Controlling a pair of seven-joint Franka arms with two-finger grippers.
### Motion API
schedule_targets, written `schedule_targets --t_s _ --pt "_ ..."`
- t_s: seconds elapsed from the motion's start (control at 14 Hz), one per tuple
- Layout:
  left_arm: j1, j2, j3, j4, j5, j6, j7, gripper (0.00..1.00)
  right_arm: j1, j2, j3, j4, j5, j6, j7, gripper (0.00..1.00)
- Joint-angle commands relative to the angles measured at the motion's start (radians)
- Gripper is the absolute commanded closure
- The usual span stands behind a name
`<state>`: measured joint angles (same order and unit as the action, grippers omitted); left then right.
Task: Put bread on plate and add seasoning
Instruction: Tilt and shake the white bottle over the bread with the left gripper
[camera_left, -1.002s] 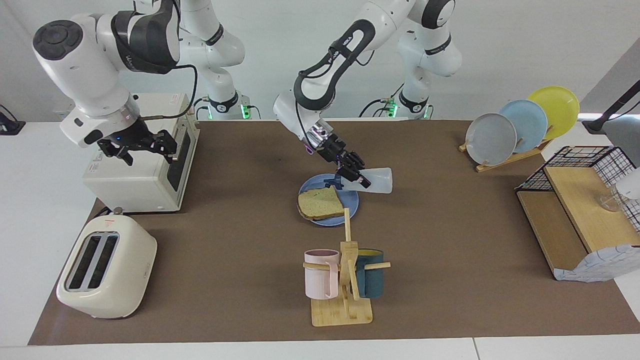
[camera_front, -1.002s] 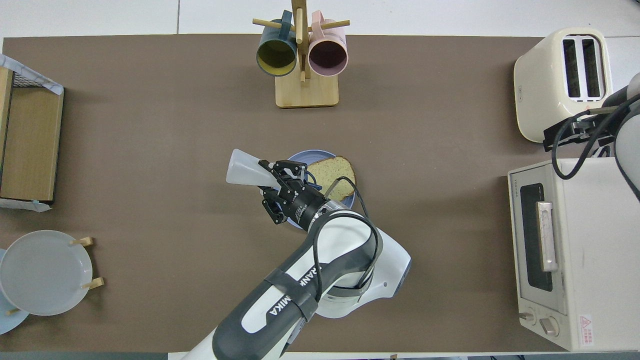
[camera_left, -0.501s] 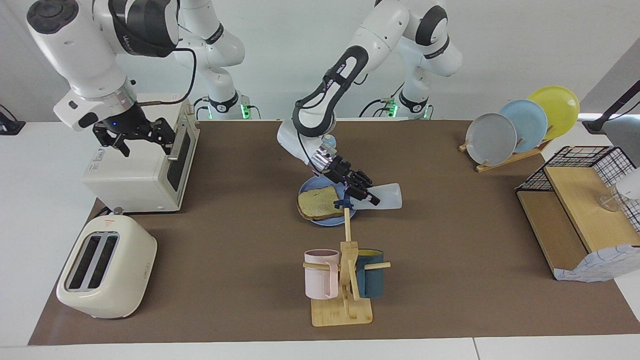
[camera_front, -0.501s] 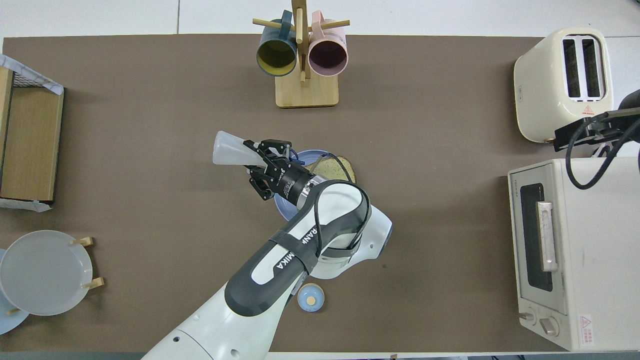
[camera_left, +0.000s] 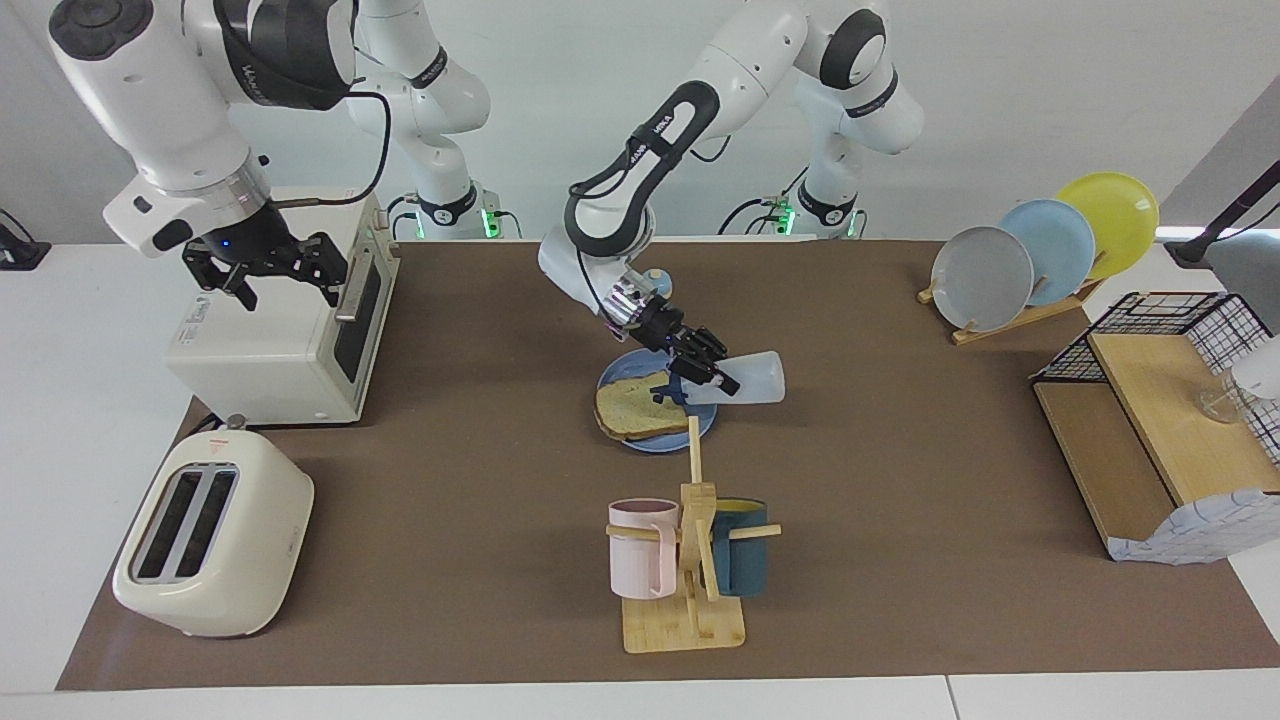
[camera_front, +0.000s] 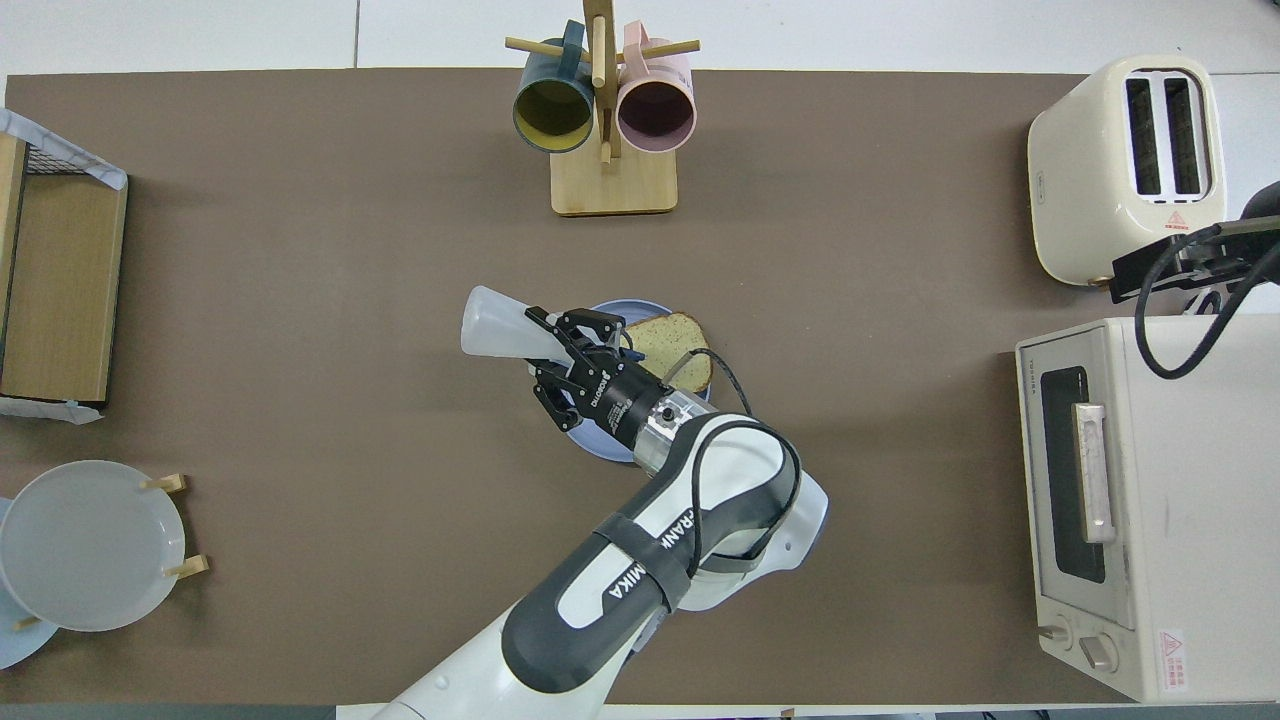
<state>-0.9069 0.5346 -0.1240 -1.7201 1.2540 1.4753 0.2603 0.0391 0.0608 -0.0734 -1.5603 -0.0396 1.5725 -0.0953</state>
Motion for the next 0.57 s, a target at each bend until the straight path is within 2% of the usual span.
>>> schedule_targets --t_s 0.0,0.5 --pt "0.0 -0.001 0.009 0.008 -0.013 -0.017 0.0 1.0 -0.008 -0.004 0.006 -0.001 0.004 -0.011 0.008 0.0" --pt "0.125 0.011 0.012 0.004 0.024 0.04 -0.001 1.0 -0.008 -0.004 0.006 -0.001 0.004 -0.011 0.008 0.0"
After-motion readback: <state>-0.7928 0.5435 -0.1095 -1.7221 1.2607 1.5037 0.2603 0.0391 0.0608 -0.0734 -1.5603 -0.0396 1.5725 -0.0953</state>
